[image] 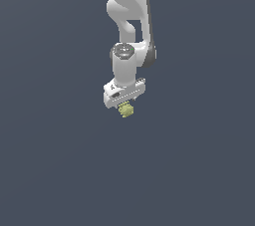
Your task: Pick up the object and move it to a goal position.
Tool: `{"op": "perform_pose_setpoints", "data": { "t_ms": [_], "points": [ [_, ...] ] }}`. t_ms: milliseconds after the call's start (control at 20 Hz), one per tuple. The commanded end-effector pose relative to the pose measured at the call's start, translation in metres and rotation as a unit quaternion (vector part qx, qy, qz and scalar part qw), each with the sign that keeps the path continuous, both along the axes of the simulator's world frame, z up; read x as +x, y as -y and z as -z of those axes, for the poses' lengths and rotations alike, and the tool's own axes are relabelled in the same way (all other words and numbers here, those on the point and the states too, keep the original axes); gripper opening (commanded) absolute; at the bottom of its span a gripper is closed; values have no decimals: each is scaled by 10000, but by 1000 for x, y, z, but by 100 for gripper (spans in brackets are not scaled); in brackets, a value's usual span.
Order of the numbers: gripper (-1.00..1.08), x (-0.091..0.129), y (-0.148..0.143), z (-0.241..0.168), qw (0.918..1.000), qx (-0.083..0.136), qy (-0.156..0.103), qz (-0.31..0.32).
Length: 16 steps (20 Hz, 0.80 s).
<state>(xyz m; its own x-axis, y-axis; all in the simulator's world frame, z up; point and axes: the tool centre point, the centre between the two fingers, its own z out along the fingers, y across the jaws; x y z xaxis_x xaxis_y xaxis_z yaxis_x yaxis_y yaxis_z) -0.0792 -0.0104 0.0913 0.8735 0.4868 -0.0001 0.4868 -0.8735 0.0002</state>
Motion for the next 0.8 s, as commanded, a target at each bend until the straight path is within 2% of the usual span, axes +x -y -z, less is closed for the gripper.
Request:
{"op": "perform_pose_setpoints", "data": {
  "t_ms": [0,300,750],
  "points": [
    [100,-1,-1,1,10000,1,0,-46],
    [100,-1,0,9,10000,1,-1,-24],
    [100,-2,-1,47,10000,2,0,-46]
  ]
}}
